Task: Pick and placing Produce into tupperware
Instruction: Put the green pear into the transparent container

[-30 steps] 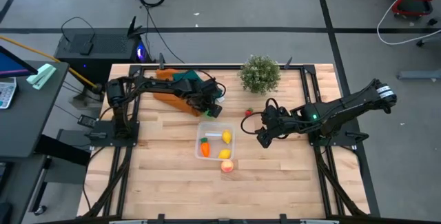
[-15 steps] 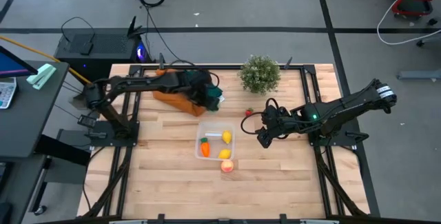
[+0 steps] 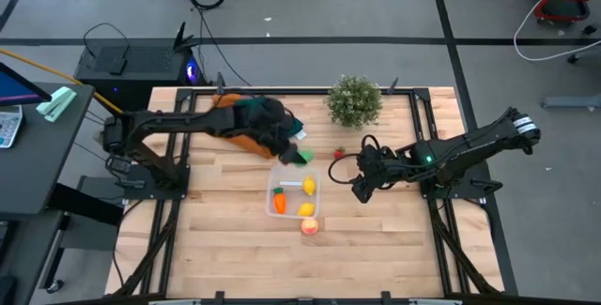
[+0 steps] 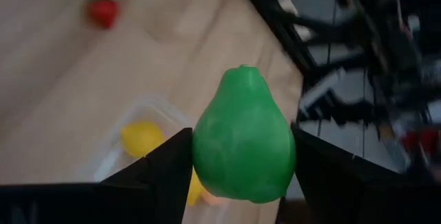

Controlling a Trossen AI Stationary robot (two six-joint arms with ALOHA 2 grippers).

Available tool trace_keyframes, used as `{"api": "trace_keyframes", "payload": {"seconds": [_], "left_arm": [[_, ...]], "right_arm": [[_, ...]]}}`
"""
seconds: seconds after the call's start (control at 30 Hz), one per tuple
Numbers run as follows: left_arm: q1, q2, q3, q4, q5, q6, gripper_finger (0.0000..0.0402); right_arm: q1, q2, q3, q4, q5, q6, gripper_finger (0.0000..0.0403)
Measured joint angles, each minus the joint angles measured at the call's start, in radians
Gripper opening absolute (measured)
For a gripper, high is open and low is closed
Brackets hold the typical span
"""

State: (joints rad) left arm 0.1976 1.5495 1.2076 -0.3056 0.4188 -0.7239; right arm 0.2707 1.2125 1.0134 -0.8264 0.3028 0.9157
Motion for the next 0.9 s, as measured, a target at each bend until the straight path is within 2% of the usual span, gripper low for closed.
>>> {"api": "trace_keyframes", "payload": {"seconds": [0.47,0.9], "left_arm": [[-0.152,0.020,-0.001,0.002,0.006,0.194,0.0235],[-0.203,0.187,-0.001,-0.016,-0.097,0.297,0.0236]], "right_arm": [[0.000,0.000,0.000,0.000,-0.046,-0.002,0.0229],[0.001,0.000,0.000,0.000,-0.050,-0.002,0.0229]]}}
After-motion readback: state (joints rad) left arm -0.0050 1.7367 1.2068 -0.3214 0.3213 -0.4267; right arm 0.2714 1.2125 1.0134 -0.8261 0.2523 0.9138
